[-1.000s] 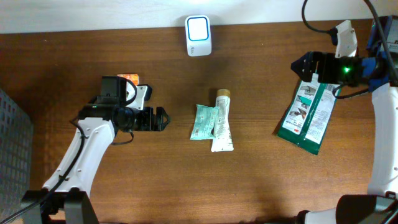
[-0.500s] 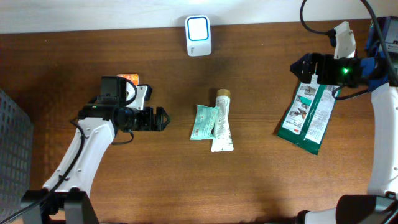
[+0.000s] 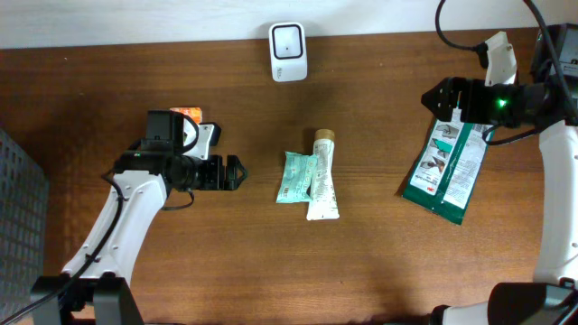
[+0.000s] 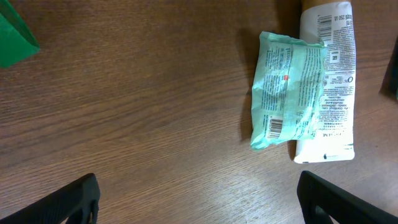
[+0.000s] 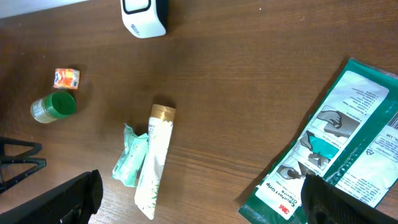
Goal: Scan the item barcode
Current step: 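Place the package on the table's right side and release, then grasp the white-and-gold tube with the right gripper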
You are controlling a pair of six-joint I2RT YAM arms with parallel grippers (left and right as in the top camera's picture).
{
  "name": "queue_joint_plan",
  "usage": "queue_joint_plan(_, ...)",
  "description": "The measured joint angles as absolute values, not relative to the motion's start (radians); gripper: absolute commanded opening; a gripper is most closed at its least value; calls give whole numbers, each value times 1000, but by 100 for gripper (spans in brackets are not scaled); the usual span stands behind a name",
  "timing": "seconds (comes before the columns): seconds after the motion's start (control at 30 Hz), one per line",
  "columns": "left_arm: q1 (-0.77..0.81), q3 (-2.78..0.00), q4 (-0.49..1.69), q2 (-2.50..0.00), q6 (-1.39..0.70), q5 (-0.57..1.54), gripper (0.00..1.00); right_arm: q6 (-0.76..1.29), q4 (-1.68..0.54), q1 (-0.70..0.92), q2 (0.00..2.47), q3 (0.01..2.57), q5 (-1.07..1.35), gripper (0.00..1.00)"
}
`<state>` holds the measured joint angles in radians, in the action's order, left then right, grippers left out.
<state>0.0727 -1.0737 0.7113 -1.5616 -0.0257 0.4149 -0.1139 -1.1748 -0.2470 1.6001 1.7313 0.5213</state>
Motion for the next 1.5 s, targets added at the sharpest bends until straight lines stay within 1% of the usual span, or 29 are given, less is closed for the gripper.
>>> queue_joint_plan(0.13, 73, -1074, 711, -1562, -26, 415, 99, -114, -1175, -240, 1600, 1731, 520, 98)
queue_joint_plan(0.37, 73, -1074, 711, -1562, -25, 411, 99, -115, -1166, -146, 1600, 1729, 495, 98)
queue_joint_plan(0.53, 73, -1074, 712, -1562, -23, 289, 99, -112, -1159, -142, 1600, 1724, 496, 98)
queue_joint_plan(0.73, 73, -1074, 710, -1562, -20, 257, 99, -112, -1179, -142, 1600, 1724, 513, 100)
queue_joint_plan(0.83, 73, -1074, 692, -1562, -20, 287, 99, -104, -1197, -120, 1601, 1697, 525, 94)
queue_joint_plan(0.87, 73, -1074, 692, -1562, -20, 292, 93, -98, -1197, -90, 1605, 1669, 526, 93)
queue_joint_plan(0.9, 73, -1074, 692, -1562, -20, 291, 92, -76, -1177, -62, 1612, 1638, 526, 92)
queue_joint_plan(1.0, 73, -1074, 672, -1562, -16, 287, 84, -6, -1114, 4, 1669, 1551, 526, 89)
queue_joint_plan(1.03, 73, -1086, 673, -1562, -16, 287, 84, 10, -1104, 25, 1700, 1530, 526, 88)
queue_joint_plan(1.07, 73, -1108, 680, -1562, -16, 286, 78, 28, -1091, 48, 1733, 1512, 526, 87)
queue_joint_plan(1.1, 73, -1142, 687, -1562, -16, 286, 77, 38, -1071, 73, 1761, 1498, 526, 83)
queue_joint_plan(1.13, 73, -1211, 683, -1561, -15, 287, 77, 53, -1048, 107, 1797, 1482, 526, 79)
queue_joint_plan(1.27, 73, -1287, 669, -1561, -12, 286, 78, 105, -956, 216, 1901, 1472, 492, 76)
queue_joint_plan(1.3, 73, -1287, 665, -1561, -4, 284, 80, 124, -934, 240, 1927, 1472, 475, 72)
queue_joint_plan(1.4, 73, -1287, 665, -1561, 8, 272, 82, 154, -906, 265, 1988, 1470, 439, 62)
queue_joint_plan(1.5, 73, -1287, 663, -1561, 8, 254, 82, 164, -877, 265, 2038, 1443, 423, 62)
